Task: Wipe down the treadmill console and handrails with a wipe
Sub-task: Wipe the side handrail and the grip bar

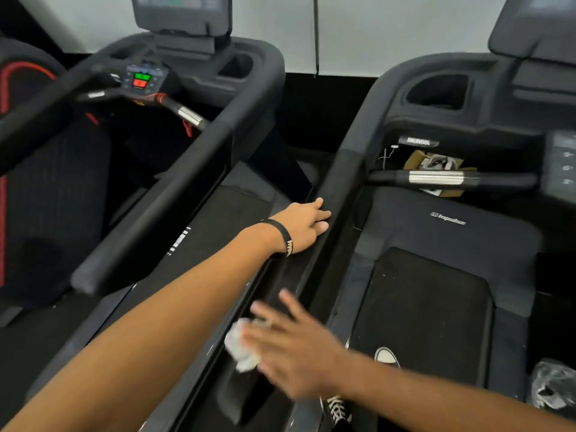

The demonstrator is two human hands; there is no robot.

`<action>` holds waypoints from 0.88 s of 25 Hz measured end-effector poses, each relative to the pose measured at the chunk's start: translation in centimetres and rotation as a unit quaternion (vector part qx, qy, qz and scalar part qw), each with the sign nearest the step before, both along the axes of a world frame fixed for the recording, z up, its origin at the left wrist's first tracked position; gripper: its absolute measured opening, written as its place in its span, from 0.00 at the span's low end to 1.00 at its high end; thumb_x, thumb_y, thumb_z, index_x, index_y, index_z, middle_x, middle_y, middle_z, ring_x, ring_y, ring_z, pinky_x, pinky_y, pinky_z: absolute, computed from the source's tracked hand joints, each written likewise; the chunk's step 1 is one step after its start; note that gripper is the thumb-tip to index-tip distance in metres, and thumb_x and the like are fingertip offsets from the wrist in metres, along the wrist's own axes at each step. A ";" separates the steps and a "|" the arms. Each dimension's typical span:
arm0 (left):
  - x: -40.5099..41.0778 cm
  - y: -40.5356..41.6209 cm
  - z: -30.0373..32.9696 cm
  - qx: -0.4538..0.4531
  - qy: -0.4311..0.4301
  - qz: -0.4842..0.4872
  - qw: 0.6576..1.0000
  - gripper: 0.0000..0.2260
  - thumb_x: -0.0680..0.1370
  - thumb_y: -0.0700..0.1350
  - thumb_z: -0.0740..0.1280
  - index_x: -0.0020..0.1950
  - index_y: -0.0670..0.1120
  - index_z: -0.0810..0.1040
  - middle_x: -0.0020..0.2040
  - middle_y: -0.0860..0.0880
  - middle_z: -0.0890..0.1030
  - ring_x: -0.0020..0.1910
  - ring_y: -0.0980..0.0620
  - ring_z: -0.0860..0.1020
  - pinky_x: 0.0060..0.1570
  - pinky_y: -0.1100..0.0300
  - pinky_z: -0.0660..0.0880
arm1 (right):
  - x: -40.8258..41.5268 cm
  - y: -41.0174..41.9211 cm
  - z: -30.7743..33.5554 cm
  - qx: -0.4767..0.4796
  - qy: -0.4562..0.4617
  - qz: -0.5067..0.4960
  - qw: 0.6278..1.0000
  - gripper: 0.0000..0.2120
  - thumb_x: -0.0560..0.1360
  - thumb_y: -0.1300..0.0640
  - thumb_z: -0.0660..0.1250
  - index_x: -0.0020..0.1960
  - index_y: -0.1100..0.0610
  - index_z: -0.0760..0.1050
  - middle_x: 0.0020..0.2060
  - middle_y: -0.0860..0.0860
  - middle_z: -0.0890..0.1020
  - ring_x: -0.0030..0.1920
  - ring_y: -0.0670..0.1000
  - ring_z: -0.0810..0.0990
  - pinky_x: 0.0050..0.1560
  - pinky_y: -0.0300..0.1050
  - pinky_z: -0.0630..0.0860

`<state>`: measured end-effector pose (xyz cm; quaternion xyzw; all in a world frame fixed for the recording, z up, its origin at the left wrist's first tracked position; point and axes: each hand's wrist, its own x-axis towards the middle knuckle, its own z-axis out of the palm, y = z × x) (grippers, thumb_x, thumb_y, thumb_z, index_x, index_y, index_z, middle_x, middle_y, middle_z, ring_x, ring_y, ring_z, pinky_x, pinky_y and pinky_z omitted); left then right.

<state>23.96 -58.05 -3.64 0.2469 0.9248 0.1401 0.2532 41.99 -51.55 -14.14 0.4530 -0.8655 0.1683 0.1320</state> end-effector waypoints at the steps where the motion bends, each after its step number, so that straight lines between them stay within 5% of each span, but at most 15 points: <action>1: -0.2 0.0 0.1 0.013 -0.001 0.008 1.000 0.19 0.83 0.50 0.56 0.73 0.49 0.69 0.79 0.48 0.56 0.76 0.47 0.60 0.73 0.53 0.58 | -2.8 1.9 0.5 0.005 -0.008 -0.062 0.998 0.22 0.80 0.49 0.57 0.72 0.51 0.72 0.73 0.46 0.72 0.78 0.56 0.61 0.77 0.67 0.47; 4: -0.4 0.7 0.2 0.058 0.009 0.036 0.998 0.20 0.83 0.54 0.54 0.70 0.48 0.72 0.75 0.44 0.66 0.74 0.51 0.63 0.69 0.58 0.61 | -10.9 7.3 2.0 0.023 -0.062 -0.233 0.970 0.21 0.82 0.51 0.54 0.73 0.51 0.71 0.72 0.46 0.74 0.80 0.55 0.55 0.76 0.69 0.43; 6: -0.7 1.8 0.0 0.094 0.027 0.049 0.994 0.23 0.83 0.55 0.54 0.76 0.49 0.63 0.75 0.44 0.66 0.75 0.49 0.62 0.72 0.55 0.60 | -12.4 7.5 2.3 -0.014 -0.081 -0.303 0.950 0.22 0.83 0.52 0.53 0.74 0.54 0.70 0.71 0.49 0.74 0.80 0.55 0.55 0.76 0.70 0.46; 9: -1.3 2.8 -1.1 0.128 0.031 0.055 0.990 0.25 0.82 0.54 0.56 0.79 0.51 0.55 0.76 0.45 0.63 0.76 0.44 0.60 0.74 0.47 0.58 | -8.0 3.9 1.5 -0.141 -0.142 -0.364 0.910 0.25 0.83 0.57 0.53 0.79 0.53 0.60 0.79 0.50 0.61 0.81 0.54 0.46 0.77 0.65 0.46; 12: -2.6 2.6 -1.9 0.129 0.047 0.032 0.990 0.21 0.83 0.53 0.55 0.75 0.51 0.65 0.76 0.48 0.63 0.76 0.47 0.59 0.74 0.49 0.58 | -2.8 3.1 -0.8 -0.137 -0.086 -0.318 0.934 0.24 0.83 0.57 0.54 0.79 0.55 0.60 0.80 0.49 0.57 0.81 0.54 0.48 0.76 0.63 0.47; 16: -4.1 3.4 -1.2 0.174 0.054 0.060 0.981 0.18 0.82 0.52 0.57 0.71 0.49 0.72 0.71 0.54 0.71 0.70 0.57 0.67 0.70 0.62 0.63 | -11.2 8.0 -0.4 -0.131 -0.093 -0.343 0.925 0.28 0.81 0.61 0.58 0.80 0.53 0.58 0.80 0.47 0.61 0.81 0.52 0.47 0.78 0.62 0.37; 18: -4.5 4.7 -0.4 0.193 0.044 0.069 0.978 0.14 0.82 0.53 0.56 0.65 0.55 0.75 0.59 0.62 0.76 0.59 0.66 0.72 0.62 0.68 0.67 | -16.2 10.5 0.4 -0.161 -0.104 -0.386 0.902 0.29 0.80 0.64 0.59 0.79 0.51 0.59 0.78 0.46 0.64 0.80 0.53 0.53 0.78 0.60 0.40; 20: -4.9 5.8 -0.3 0.182 0.048 0.072 0.980 0.13 0.83 0.54 0.55 0.63 0.58 0.74 0.60 0.60 0.76 0.59 0.65 0.73 0.64 0.62 0.68 | -19.5 12.7 -0.2 -0.239 -0.132 -0.457 0.846 0.23 0.79 0.66 0.60 0.72 0.51 0.69 0.67 0.45 0.75 0.71 0.53 0.66 0.75 0.49 0.56; 22: -5.3 6.1 -0.6 0.134 0.057 0.072 0.987 0.20 0.83 0.54 0.54 0.74 0.52 0.66 0.73 0.53 0.68 0.72 0.55 0.66 0.71 0.59 0.61 | -20.8 13.2 -0.6 -0.383 -0.201 -0.536 0.725 0.12 0.78 0.67 0.61 0.52 0.53 0.79 0.47 0.46 0.79 0.51 0.49 0.72 0.53 0.36 0.70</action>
